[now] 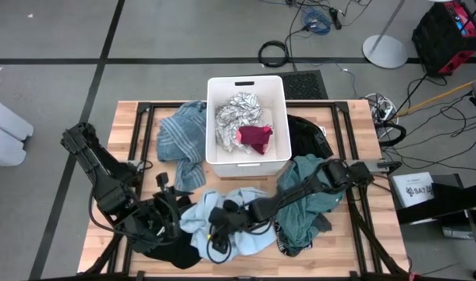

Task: Sort clothes
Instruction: Put the light blue shirt into the white bin

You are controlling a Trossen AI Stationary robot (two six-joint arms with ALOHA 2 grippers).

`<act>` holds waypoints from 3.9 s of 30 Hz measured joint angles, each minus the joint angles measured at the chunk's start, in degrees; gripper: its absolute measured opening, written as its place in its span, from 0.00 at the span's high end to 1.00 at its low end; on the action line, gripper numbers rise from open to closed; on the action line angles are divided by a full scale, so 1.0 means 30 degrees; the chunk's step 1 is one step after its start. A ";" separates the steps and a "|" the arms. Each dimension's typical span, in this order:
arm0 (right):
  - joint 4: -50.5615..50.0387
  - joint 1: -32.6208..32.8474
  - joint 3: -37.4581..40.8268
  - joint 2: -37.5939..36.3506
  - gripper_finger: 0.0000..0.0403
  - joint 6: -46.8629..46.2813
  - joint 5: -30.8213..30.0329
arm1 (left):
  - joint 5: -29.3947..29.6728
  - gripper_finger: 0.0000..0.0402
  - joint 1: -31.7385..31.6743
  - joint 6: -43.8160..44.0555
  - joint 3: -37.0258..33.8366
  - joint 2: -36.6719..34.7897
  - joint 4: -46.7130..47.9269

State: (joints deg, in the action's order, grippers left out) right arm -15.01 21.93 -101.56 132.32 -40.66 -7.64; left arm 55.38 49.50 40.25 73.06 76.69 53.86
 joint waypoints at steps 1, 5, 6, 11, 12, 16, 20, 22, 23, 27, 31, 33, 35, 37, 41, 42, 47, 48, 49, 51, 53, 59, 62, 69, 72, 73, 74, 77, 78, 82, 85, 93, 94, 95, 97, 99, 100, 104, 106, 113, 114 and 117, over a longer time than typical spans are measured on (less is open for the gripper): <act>0.0023 0.0092 0.0000 0.0263 0.42 -0.0154 -0.0006 | -0.0010 0.64 0.0007 0.0007 0.0000 0.0000 0.0001; -0.0120 0.0428 -0.0087 0.1251 0.42 0.0023 -0.0294 | -0.0039 0.64 0.0007 0.0000 0.0007 0.0000 -0.0215; -0.0373 0.0467 -0.0132 0.1460 0.42 0.0180 -0.0318 | -0.0063 0.64 0.0007 0.0006 0.0007 0.0000 -0.0216; -0.3667 0.0577 -0.0269 0.2081 0.42 0.0386 -0.1561 | -0.0075 0.64 0.0007 0.0058 0.0007 0.0000 -0.0444; -0.4410 0.0606 -0.0283 0.2081 0.42 0.0345 -0.2100 | -0.0077 0.64 0.0007 0.0058 0.0007 0.0000 -0.0514; -0.7161 0.0617 -0.0219 0.1861 0.42 -0.0233 -0.4207 | -0.0101 0.64 0.0000 0.0051 0.0007 0.0000 -0.0830; -0.7640 0.0562 -0.0166 0.1454 0.42 -0.0351 -0.4044 | -0.0148 0.64 0.0007 0.0002 0.0007 0.0000 -0.0847; -0.7766 0.0544 -0.0146 0.1398 0.42 -0.0276 -0.3392 | -0.0160 0.64 0.0007 0.0006 0.0007 0.0000 -0.0825; -0.7801 0.0527 -0.0146 0.1389 0.42 -0.0262 -0.3204 | -0.0163 0.64 0.0007 0.0007 0.0007 0.0000 -0.0843; -0.8429 0.0556 -0.0146 0.1353 0.49 -0.0255 -0.3143 | -0.0264 0.64 0.0007 0.0007 0.0007 0.0000 -0.0828; -0.8741 0.0527 -0.0146 0.1338 0.66 -0.0087 -0.3124 | -0.0421 0.64 0.0007 0.0455 0.0007 0.0000 -0.0804; -0.8760 0.0527 -0.0146 0.1338 0.77 0.0177 -0.3165 | -0.0435 0.64 0.0007 0.0481 0.0007 0.0000 -0.0806; -0.8683 0.0527 -0.0146 0.1338 0.88 0.0518 -0.3193 | -0.0529 0.64 0.0007 0.0488 0.0007 0.0000 -0.0800; -0.8603 0.0534 -0.0146 0.1338 0.93 0.0978 -0.3211 | -0.0564 0.64 0.0007 0.0495 0.0007 0.0000 -0.0806; -0.8624 0.0512 -0.0102 0.1089 0.93 0.1232 -0.3196 | -0.0564 0.64 0.0007 0.0503 0.0007 0.0000 -0.0806; -0.8624 0.0444 -0.0080 0.0988 0.93 0.1339 -0.3071 | -0.0564 0.64 0.0007 0.0508 0.0007 0.0000 -0.0814; -0.9283 0.0443 0.0147 -0.0531 0.93 0.2141 -0.2513 | -0.0585 0.64 0.0007 0.0505 0.0007 0.0000 -0.0813; -0.9571 0.0447 0.0209 -0.0884 0.93 0.2298 -0.2447 | -0.0597 0.64 0.0007 0.0507 0.0007 0.0000 -0.0799; -0.9765 0.0459 0.0240 -0.1271 0.93 0.2397 -0.2467 | -0.0621 0.64 0.0007 0.0510 0.0007 0.0000 -0.0801; -0.9873 0.0476 0.0184 -0.2277 0.93 0.2518 -0.2583 | -0.0661 0.64 0.0007 0.0525 0.0007 0.0000 -0.0806; -1.0062 0.0577 0.0090 -0.3257 0.93 0.2670 -0.2935 | -0.0717 0.64 0.0007 0.0549 0.0007 0.0000 -0.0806; -1.0439 0.1198 0.0153 -0.5467 0.93 0.3125 -0.3912 | -0.0717 0.64 0.0007 0.0964 0.0007 0.0000 -0.0797; -1.0868 0.1503 0.0073 -0.6719 0.93 0.3147 -0.4586 | -0.0717 0.64 0.0007 0.0976 0.0007 0.0000 -0.0797; -1.1699 0.2218 0.0066 -0.9676 0.93 0.3193 -0.6438 | -0.0717 0.64 0.0007 0.1018 0.0007 0.0000 -0.0793; -1.1981 0.2566 0.0066 -1.0934 0.93 0.3548 -0.7645 | -0.0710 0.64 0.0007 0.1486 -0.0137 0.0000 -0.0825; -1.1988 0.2680 0.0066 -1.1393 0.93 0.3802 -0.8055 | -0.0714 0.64 0.0007 0.1554 -0.0252 0.0000 -0.0831; -1.1935 0.2757 0.0066 -1.1921 0.93 0.4052 -0.8520 | -0.0709 0.64 0.0007 0.1745 -0.0391 0.0000 -0.0847; -1.1670 0.3010 0.0055 -1.3364 0.93 0.4966 -0.9960 | -0.0710 0.64 0.0007 0.2528 -0.0891 0.0000 -0.0791; -1.1407 0.3084 0.0051 -1.3784 0.93 0.5513 -1.0391 | -0.0710 0.64 0.0007 0.2813 -0.1003 0.0000 -0.0785; -0.9238 0.3296 0.0051 -1.5440 0.93 0.8473 -1.1366 | -0.0702 0.64 0.0007 0.3462 -0.1401 0.0007 -0.1061; -0.6686 0.3291 0.0046 -1.6607 0.93 1.1201 -1.1452 | -0.0485 0.64 0.0007 0.3415 -0.1870 0.0015 -0.1990; 0.0678 0.2547 0.0029 -1.8785 0.93 1.9033 -1.1087 | 0.0436 0.64 -0.0007 0.3287 -0.2572 0.0290 -0.3322; 0.1673 0.2372 0.0029 -1.8902 0.93 2.0024 -1.0660 | 0.0597 0.64 -0.0007 0.3194 -0.2572 0.0396 -0.3364; 0.2633 0.2174 0.0029 -1.8994 0.93 2.0911 -1.0350 | 0.0713 0.64 -0.0052 0.3047 -0.2572 0.0519 -0.3400; 0.4325 0.1626 0.0029 -1.9130 0.93 2.2327 -0.9890 | 0.0857 0.64 -0.0208 0.2965 -0.2572 0.0726 -0.3451; 0.5533 0.0833 0.0023 -1.9233 0.93 2.3477 -0.9846 | 0.0853 0.64 -0.0402 0.2958 -0.2572 0.0905 -0.3460; 0.5781 0.0363 0.0004 -1.9269 0.93 2.3791 -0.9854 | 0.0857 0.64 -0.0490 0.2958 -0.2572 0.1006 -0.3493; 0.5379 -0.2001 -0.0007 -1.9180 0.93 2.3581 -0.9821 | 0.0839 0.64 -0.0844 0.2445 -0.2572 0.1286 -0.3509; 0.5040 -0.3391 0.0000 -1.9033 0.93 2.3094 -0.8946 | 0.0779 0.64 -0.1002 0.1714 -0.2572 0.1297 -0.3648; 0.3403 -0.9444 0.0015 -1.8233 0.93 1.8577 -0.3892 | 0.0713 0.64 -0.1850 0.0015 -0.2572 0.1297 -0.3997; 0.3203 -1.0259 0.0015 -1.7977 0.93 1.7874 -0.3124 | 0.0704 0.64 -0.2023 -0.0252 -0.2572 0.1297 -0.4008; 0.2956 -1.2349 0.0015 -1.7142 0.93 1.5985 -0.0911 | 0.0675 0.64 -0.2598 -0.1224 -0.2572 0.1290 -0.4365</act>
State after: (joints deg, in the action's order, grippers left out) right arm -6.14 -15.12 -101.51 80.89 7.29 -10.38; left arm 57.41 41.70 36.58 65.34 80.55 40.77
